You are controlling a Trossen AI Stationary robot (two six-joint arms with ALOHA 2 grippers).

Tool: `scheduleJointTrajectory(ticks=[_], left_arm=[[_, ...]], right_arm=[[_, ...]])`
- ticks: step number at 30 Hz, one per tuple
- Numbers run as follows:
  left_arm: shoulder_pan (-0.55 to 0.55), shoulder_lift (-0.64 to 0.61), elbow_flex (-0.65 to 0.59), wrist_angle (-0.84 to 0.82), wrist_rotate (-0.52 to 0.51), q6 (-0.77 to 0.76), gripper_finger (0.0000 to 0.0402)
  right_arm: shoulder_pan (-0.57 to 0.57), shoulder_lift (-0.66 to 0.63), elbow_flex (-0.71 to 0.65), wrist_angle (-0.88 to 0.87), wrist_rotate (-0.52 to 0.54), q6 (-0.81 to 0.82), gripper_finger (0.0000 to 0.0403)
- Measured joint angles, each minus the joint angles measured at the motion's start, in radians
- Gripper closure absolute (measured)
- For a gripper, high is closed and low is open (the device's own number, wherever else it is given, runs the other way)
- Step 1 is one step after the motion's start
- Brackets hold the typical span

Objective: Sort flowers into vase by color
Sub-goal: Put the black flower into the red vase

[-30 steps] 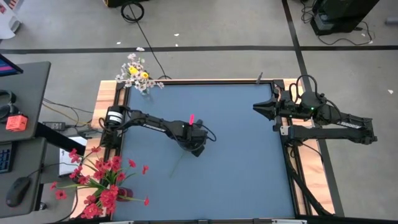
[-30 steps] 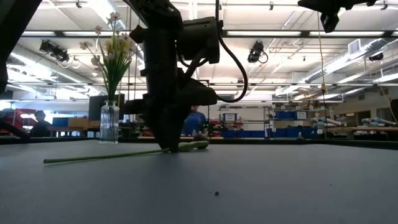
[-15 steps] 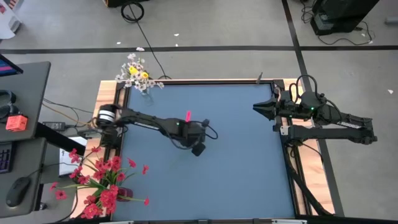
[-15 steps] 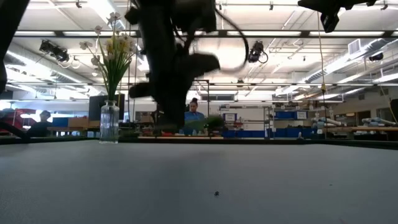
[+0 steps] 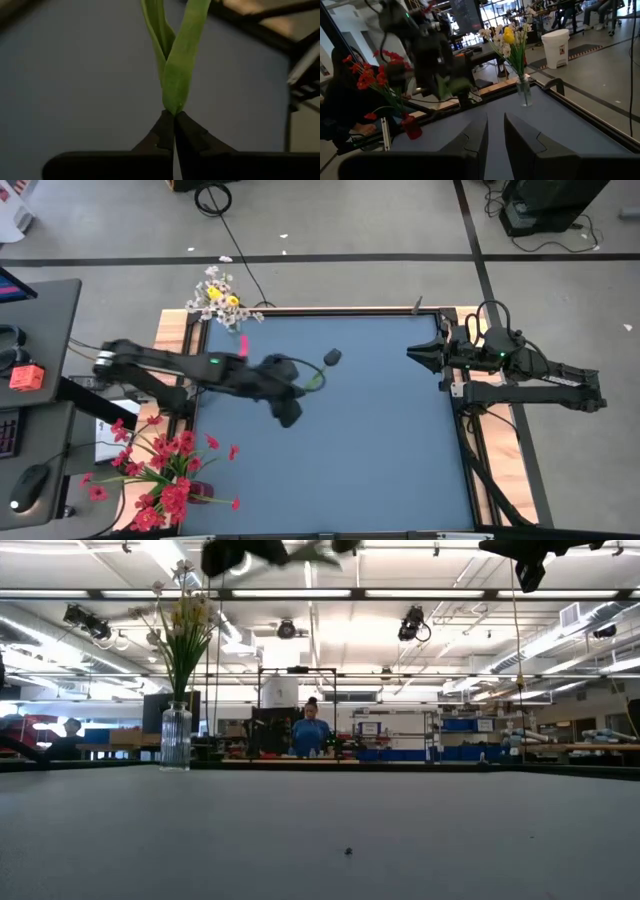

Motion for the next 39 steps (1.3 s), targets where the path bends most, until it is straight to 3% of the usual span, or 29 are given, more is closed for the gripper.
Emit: scheduleJointTrajectory(ticks=[7, 14, 21, 25, 31, 39], left_arm=[[-0.128, -0.208, 0.000, 0.026, -0.041, 0.176, 0.0393], [-0.362, -0.403, 0.000, 0.024, -0.027, 0.445, 0.0399], [-0.558, -0.611, 0.000, -0.007, -0.064, 0.533, 0.0400], [-0.593, -0.748, -0.063, 0.000, -0.111, 0.535, 0.0401], [-0.592, -0.953, -0.271, 0.111, -0.134, 0.531, 0.0401], [-0.592, -1.072, -0.465, 0.145, -0.077, 0.457, 0.0401]], right_arm=[[0.000, 0.000, 0.000, 0.000, 0.000, 0.000, 0.0330], [0.000, 0.000, 0.000, 0.000, 0.000, 0.000, 0.0330], [0.000, 0.000, 0.000, 0.000, 0.000, 0.000, 0.0330], [0.000, 0.000, 0.000, 0.000, 0.000, 0.000, 0.0330], [0.000, 0.000, 0.000, 0.000, 0.000, 0.000, 0.0330], [0.000, 0.000, 0.000, 0.000, 0.000, 0.000, 0.0330]])
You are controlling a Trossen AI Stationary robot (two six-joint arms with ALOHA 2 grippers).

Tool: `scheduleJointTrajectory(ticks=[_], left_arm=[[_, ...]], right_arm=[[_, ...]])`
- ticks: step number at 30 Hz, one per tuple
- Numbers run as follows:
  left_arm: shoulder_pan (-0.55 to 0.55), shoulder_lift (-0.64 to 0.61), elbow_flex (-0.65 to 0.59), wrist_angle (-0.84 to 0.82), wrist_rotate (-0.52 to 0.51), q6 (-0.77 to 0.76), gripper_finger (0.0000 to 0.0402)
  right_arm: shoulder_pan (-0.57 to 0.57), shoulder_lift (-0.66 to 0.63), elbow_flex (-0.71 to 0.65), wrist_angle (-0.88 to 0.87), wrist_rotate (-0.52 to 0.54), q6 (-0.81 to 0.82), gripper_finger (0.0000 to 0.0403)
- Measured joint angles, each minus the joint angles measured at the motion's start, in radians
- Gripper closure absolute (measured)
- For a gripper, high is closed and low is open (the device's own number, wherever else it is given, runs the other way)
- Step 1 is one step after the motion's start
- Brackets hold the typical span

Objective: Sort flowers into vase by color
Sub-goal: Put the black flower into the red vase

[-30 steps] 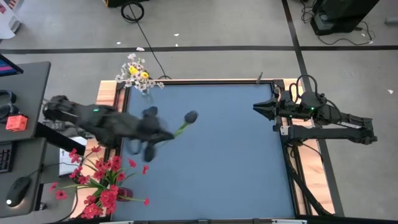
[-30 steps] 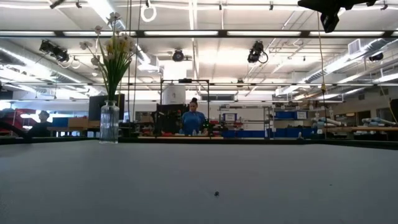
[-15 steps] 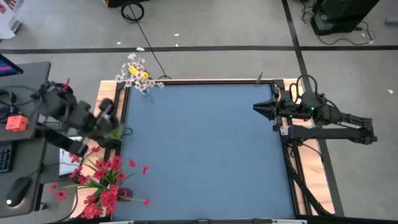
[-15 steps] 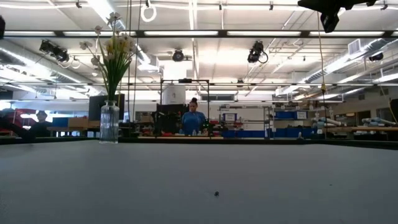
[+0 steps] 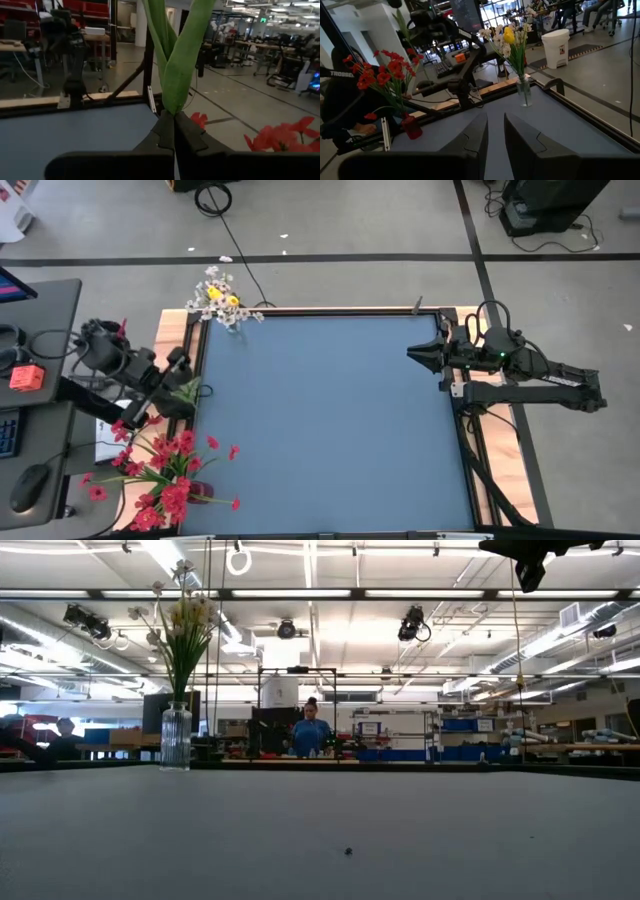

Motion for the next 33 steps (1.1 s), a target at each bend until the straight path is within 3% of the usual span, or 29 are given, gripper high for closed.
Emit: scheduleJointTrajectory(ticks=[11, 20, 27, 33], left_arm=[[0.000, -0.131, -0.148, 0.034, 0.148, -0.087, 0.0401], [0.000, -0.180, -0.163, -0.064, 0.265, -0.058, 0.0401], [0.000, -0.196, -0.161, 0.075, 0.273, 0.024, 0.0401], [0.000, -0.197, -0.161, -0.070, 0.277, 0.027, 0.0401]], right_arm=[[0.000, 0.000, 0.000, 0.000, 0.000, 0.000, 0.0330], [0.000, 0.000, 0.000, 0.000, 0.000, 0.000, 0.0330], [0.000, 0.000, 0.000, 0.000, 0.000, 0.000, 0.0330], [0.000, 0.000, 0.000, 0.000, 0.000, 0.000, 0.0330]])
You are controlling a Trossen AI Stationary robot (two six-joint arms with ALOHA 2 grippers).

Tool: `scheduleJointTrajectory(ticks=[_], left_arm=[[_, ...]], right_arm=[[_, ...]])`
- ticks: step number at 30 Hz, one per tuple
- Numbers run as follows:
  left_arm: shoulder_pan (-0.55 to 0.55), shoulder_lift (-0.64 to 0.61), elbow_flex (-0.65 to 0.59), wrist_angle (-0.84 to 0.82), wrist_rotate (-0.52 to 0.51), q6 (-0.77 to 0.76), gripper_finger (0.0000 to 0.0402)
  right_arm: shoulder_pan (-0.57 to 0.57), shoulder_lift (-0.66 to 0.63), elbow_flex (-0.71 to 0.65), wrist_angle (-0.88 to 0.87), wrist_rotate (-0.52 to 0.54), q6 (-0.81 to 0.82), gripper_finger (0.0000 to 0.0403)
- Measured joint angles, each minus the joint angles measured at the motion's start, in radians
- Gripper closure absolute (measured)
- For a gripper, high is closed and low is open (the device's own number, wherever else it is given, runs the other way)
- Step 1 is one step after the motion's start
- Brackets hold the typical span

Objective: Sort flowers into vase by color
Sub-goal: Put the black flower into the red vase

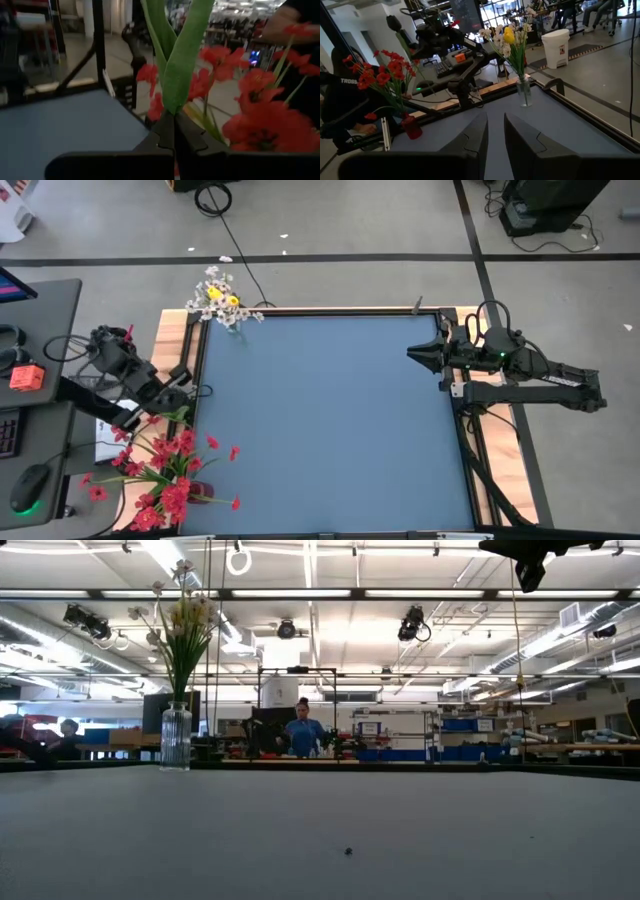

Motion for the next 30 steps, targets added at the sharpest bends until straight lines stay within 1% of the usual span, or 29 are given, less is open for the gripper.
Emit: scheduleJointTrajectory(ticks=[3, 7, 9, 11, 13, 18, 22, 27, 30], left_arm=[[0.000, 0.000, 0.000, 0.001, 0.006, -0.005, 0.0401], [0.000, -0.001, -0.010, 0.038, 0.051, -0.011, 0.0401], [0.000, -0.006, -0.047, 0.101, 0.063, -0.012, 0.0401], [0.000, -0.017, -0.105, 0.200, 0.103, -0.017, 0.0401], [0.000, -0.028, -0.164, 0.289, 0.118, -0.039, 0.0401], [0.000, -0.050, -0.271, 0.433, 0.170, -0.122, 0.0401], [0.000, -0.061, -0.311, 0.511, 0.243, -0.147, 0.0401], [-0.001, -0.065, -0.339, 0.531, 0.416, -0.126, 0.0401], [-0.001, -0.065, -0.373, 0.602, 0.439, -0.114, 0.0401]], right_arm=[[0.000, 0.000, 0.000, 0.000, 0.000, 0.000, 0.0330], [0.000, 0.000, 0.000, 0.000, 0.000, 0.000, 0.0330], [0.000, 0.000, 0.000, 0.000, 0.000, 0.000, 0.0330], [0.000, 0.000, 0.000, 0.000, 0.000, 0.000, 0.0330], [0.000, 0.000, 0.000, 0.000, 0.000, 0.000, 0.0330], [0.000, 0.000, 0.000, 0.000, 0.000, 0.000, 0.0330], [0.000, 0.000, 0.000, 0.000, 0.000, 0.000, 0.0330], [0.000, 0.000, 0.000, 0.000, 0.000, 0.000, 0.0330], [0.000, 0.000, 0.000, 0.000, 0.000, 0.000, 0.0330]])
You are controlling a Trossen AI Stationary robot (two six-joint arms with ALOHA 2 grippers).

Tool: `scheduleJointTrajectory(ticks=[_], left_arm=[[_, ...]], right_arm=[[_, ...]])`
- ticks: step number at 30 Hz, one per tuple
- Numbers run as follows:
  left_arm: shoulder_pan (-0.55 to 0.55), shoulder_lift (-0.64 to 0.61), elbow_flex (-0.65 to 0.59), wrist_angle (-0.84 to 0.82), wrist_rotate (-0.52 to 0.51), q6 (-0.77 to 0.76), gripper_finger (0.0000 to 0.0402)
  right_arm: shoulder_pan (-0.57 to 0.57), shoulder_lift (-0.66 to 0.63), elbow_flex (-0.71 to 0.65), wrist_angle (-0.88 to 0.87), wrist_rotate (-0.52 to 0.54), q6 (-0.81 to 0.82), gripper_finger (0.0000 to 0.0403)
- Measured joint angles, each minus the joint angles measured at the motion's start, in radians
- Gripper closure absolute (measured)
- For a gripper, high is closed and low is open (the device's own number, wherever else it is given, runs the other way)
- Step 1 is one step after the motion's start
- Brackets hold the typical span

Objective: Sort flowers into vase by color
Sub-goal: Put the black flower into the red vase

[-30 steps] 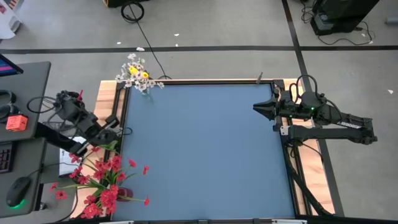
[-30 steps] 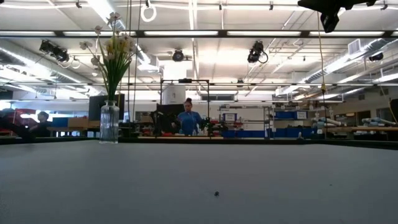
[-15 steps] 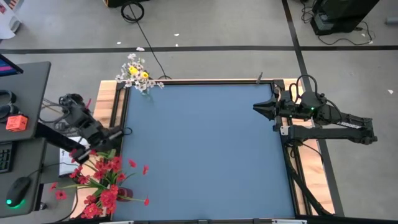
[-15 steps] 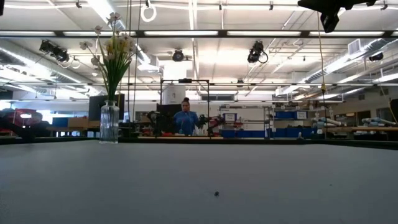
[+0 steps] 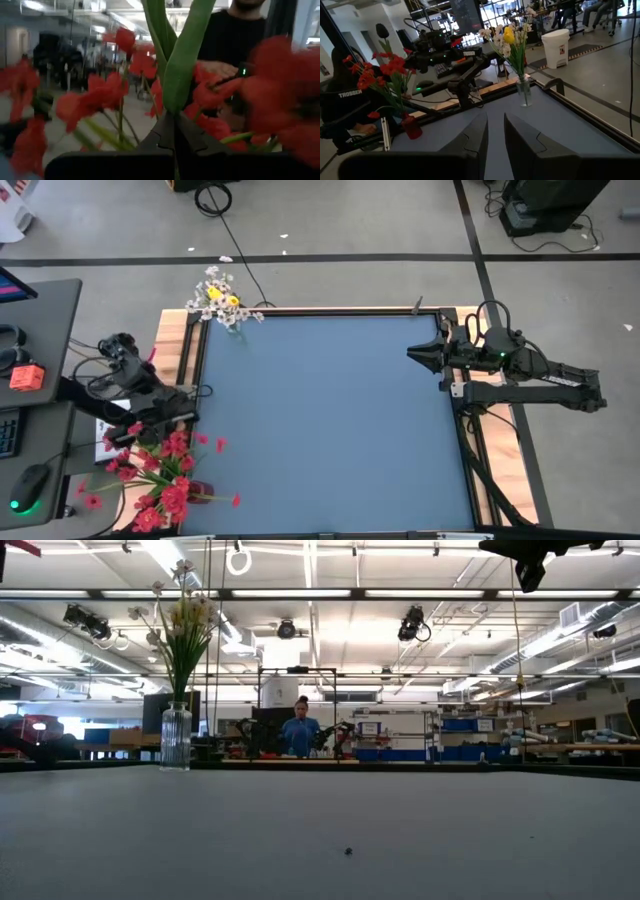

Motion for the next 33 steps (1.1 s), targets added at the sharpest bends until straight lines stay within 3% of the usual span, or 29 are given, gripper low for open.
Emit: scheduleJointTrajectory(ticks=[8, 13, 23, 33], left_arm=[[0.000, 0.000, -0.068, 0.188, 0.036, -0.024, 0.0401], [0.000, 0.000, -0.068, 0.189, 0.086, -0.025, 0.0401], [0.000, 0.005, -0.068, 0.241, 0.089, 0.002, 0.0401], [-0.012, 0.081, -0.068, 0.256, 0.111, 0.003, 0.0401]], right_arm=[[0.000, 0.000, 0.000, 0.000, 0.000, 0.000, 0.0330], [0.000, 0.000, 0.000, 0.000, 0.000, 0.000, 0.0330], [0.000, 0.000, 0.000, 0.000, 0.000, 0.000, 0.0330], [0.000, 0.000, 0.000, 0.000, 0.000, 0.000, 0.0330]])
